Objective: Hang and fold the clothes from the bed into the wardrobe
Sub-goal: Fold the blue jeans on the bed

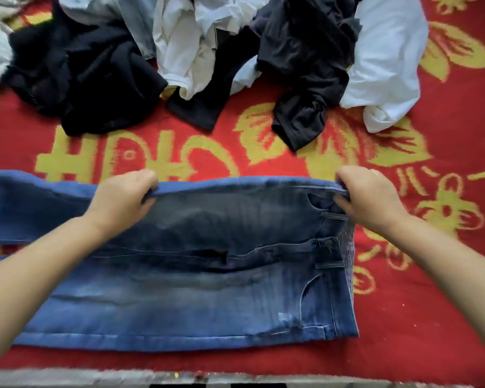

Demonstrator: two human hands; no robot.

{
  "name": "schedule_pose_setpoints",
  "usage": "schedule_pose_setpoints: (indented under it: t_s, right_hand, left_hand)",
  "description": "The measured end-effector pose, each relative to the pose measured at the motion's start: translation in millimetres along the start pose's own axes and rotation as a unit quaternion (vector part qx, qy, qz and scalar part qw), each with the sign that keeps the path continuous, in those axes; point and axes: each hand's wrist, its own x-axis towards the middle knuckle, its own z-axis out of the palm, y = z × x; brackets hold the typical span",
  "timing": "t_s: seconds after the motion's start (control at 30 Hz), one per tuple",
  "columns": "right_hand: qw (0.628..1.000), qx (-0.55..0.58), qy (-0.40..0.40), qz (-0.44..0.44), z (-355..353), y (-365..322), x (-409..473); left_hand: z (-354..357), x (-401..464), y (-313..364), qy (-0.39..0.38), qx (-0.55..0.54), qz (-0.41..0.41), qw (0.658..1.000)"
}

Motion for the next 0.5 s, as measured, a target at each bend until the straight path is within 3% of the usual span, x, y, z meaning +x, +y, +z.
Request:
schedule_pose_setpoints:
  t_s: [0.07, 0.13, 0.27, 0.4, 0.5]
  right_hand:
    - [0.997, 0.003, 0.02, -0.073, -17, -12, -45]
    - [0.991, 0.014, -0.018, -0.132, -15, -25, -88]
    - [0.956, -0.008, -0.227, -0.188, 21, -62, -159]
    - [0.888, -0.083, -0.44, -0.108, 72, -80, -193]
    - [0.861, -0.055, -0.504, -0.042, 83, -85, -193]
  left_hand:
    - [-16, -41, 17, 0.006, -0.007, 0.056, 0.998]
    - [-12, -85, 30, -0.023, -0.003, 0.094, 0.995]
    - [21, -173, 56, -0.151, 0.029, 0.145, 0.977]
    - [62, -211, 87, -0.334, 0.082, 0.092, 0.934]
    - [82, -217, 104, -0.461, 0.105, -0.018, 0.881]
